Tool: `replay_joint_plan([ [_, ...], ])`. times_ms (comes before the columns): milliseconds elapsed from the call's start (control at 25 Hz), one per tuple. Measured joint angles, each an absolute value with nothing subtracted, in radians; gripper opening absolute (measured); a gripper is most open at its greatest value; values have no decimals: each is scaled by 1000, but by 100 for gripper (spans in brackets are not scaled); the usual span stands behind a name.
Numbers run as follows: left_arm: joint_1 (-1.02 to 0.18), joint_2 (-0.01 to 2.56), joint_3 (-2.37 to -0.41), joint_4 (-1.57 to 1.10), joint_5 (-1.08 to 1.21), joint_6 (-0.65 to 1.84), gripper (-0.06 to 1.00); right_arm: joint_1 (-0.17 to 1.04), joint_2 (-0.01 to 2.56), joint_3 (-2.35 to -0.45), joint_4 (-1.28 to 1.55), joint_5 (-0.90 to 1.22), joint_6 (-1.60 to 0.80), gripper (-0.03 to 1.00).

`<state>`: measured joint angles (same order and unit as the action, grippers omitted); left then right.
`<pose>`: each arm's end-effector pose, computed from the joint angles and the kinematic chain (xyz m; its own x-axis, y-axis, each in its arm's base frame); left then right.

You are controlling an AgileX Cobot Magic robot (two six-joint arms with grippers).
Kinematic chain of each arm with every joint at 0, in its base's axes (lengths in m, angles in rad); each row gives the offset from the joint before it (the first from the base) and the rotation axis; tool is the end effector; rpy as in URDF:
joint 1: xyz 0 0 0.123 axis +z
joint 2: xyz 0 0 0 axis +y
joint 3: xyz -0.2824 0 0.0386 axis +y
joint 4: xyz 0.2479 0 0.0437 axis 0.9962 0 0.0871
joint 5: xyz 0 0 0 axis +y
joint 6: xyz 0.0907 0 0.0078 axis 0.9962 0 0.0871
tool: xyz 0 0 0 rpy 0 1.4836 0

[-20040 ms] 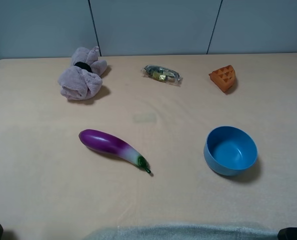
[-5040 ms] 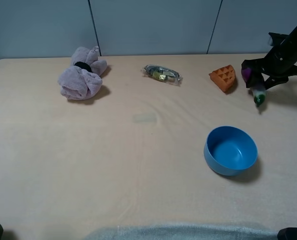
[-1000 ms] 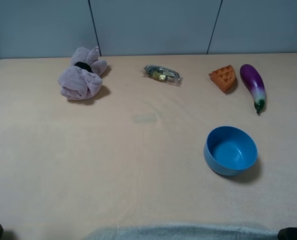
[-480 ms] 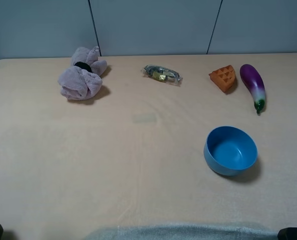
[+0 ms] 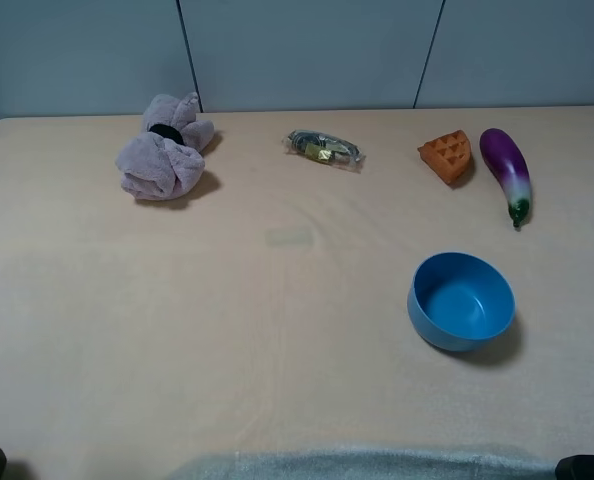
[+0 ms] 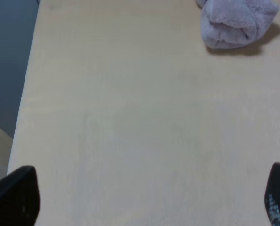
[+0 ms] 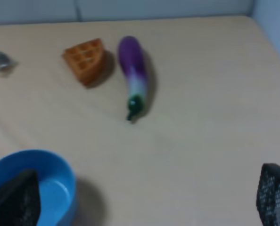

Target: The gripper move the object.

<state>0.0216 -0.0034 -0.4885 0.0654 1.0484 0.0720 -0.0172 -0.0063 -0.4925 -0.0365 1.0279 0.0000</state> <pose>-0.0037 0.0051 0.2751 -0.4564 0.0945 -0.8847 -0.0245 0.9926 0.1187 -0.0037 -0.0028 0.2778 -0.4281 -0.0115 -0.9037 0.0374 0.9988 -0.0304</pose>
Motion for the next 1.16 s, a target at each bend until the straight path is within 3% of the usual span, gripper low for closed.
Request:
replay_joint_plan([
  [1160, 22, -3, -488, 65, 1048, 72, 95, 8, -6, -492, -22, 1028, -21, 69],
])
